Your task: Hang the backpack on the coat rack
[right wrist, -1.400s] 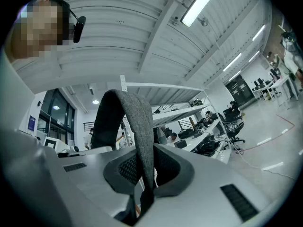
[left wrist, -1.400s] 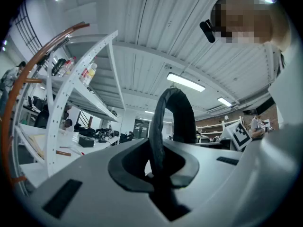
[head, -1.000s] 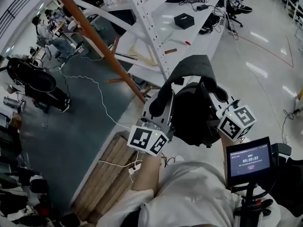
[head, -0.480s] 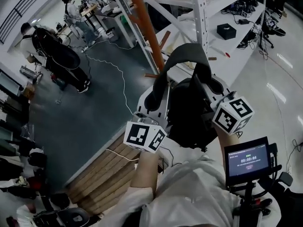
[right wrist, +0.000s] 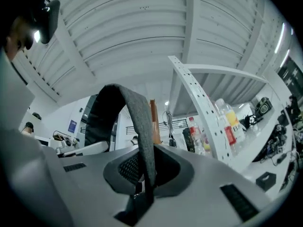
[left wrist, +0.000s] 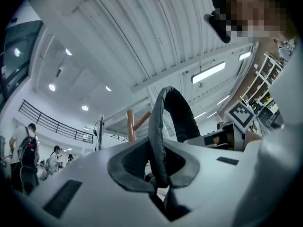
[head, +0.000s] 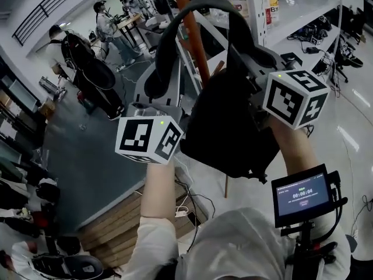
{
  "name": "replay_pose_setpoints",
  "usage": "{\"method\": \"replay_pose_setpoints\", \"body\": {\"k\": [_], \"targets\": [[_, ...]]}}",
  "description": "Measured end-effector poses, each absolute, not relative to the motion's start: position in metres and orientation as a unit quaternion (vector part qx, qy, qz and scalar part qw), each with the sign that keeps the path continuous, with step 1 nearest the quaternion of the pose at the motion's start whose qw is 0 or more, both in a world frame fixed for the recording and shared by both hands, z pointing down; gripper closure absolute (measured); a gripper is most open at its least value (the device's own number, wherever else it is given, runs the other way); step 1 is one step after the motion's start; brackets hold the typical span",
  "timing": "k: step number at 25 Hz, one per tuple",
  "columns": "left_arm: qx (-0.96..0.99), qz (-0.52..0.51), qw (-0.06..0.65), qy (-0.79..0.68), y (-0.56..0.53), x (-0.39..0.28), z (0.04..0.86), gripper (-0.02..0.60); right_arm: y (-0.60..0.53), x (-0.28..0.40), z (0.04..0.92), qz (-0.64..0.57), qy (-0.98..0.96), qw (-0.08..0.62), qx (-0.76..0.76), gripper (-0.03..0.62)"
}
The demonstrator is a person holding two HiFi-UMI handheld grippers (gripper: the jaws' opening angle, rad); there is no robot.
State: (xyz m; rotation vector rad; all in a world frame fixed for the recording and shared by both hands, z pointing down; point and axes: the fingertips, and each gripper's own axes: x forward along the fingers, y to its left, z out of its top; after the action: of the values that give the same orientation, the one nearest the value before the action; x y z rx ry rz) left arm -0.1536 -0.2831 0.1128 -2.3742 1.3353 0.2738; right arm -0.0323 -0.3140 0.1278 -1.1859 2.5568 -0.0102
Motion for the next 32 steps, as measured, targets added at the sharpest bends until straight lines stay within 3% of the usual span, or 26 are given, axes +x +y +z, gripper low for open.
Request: {"method": "replay_pose_setpoints", "body": {"k": [5,11,18,27,32], "targets": [[-0.835,0.101,0.244,0.483,-0.302,-0.148,0.047,0.541,-0.336,-0.031,0.057,0.043,0.883,0.174,-0.433,0.554],[-0.822,0.095,0.228,0.513,-0.338,-0.156,-0.002,0.541,-0.364,-0.035,0.006,0.059,0.873,0.157,-0.458,0.554],[-0.840,0.078,0.117,0.524,-0.395,-0.164,0.026,0.541,-0.415,-0.048,0.027,-0.006,0.887,0.099,-0.452,0.554],[-0.839,0.100,0.023,0.535,-0.422,-0.181,0.075,0.541,-0.439,-0.076,0.066,-0.020,0.902,0.029,-0.430,0.554],[-0.814,0.044,0.089,0.573,-0.428,-0.176,0.090,0.541,-0.442,-0.087,0.079,-0.002,0.904,0.011,-0.427,0.554]]}}
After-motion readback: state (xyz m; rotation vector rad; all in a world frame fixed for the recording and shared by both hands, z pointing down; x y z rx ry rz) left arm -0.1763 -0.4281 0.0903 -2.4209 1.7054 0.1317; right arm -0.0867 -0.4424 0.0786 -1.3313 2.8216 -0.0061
